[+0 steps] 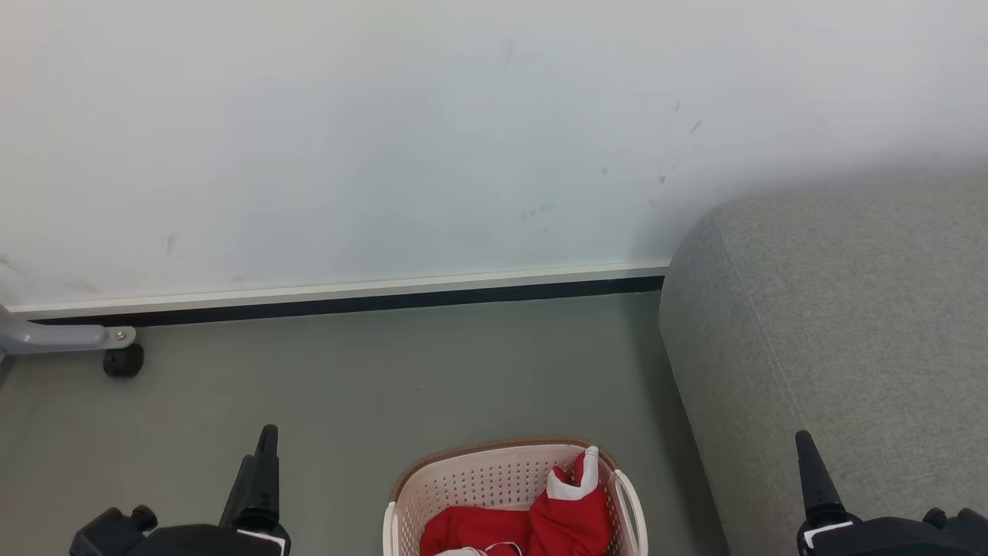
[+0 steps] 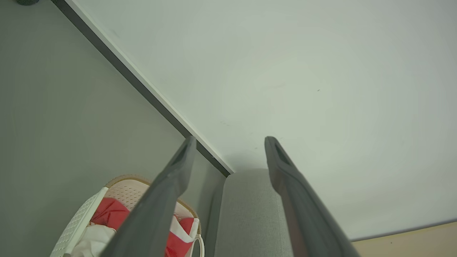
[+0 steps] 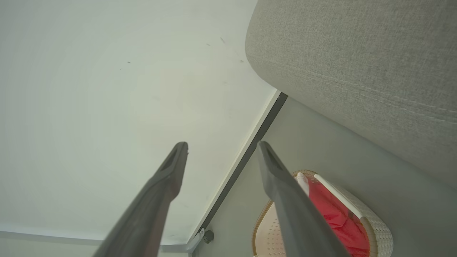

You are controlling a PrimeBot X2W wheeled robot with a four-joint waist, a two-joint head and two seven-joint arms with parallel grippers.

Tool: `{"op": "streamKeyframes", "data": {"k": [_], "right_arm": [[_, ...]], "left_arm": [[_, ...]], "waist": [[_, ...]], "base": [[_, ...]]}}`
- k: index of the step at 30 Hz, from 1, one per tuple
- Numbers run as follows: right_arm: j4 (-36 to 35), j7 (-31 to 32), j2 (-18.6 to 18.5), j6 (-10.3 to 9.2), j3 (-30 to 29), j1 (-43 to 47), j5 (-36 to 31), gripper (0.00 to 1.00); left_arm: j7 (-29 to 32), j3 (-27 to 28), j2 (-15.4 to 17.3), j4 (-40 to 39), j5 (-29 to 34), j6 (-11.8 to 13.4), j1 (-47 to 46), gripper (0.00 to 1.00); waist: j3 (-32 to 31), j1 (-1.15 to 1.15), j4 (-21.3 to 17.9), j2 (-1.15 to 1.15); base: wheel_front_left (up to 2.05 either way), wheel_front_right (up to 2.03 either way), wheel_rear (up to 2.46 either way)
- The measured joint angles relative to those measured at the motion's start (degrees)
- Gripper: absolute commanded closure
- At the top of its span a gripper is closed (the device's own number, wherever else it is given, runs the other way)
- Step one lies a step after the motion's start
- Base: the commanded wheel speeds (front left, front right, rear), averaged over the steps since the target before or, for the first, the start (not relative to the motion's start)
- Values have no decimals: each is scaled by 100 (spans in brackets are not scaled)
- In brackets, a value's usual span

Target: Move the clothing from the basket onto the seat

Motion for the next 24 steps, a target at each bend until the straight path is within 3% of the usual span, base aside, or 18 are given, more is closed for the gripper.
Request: {"op": "streamKeyframes", "data": {"k": [24], "right_arm": [[-46,-449,-236,-305,770,8,-2003,0]], "left_arm": [[-442,-466,342,-167,2365,346,268,0]], "waist": [[-119,0,-41,0]], "base": [[0,0,0]]}}
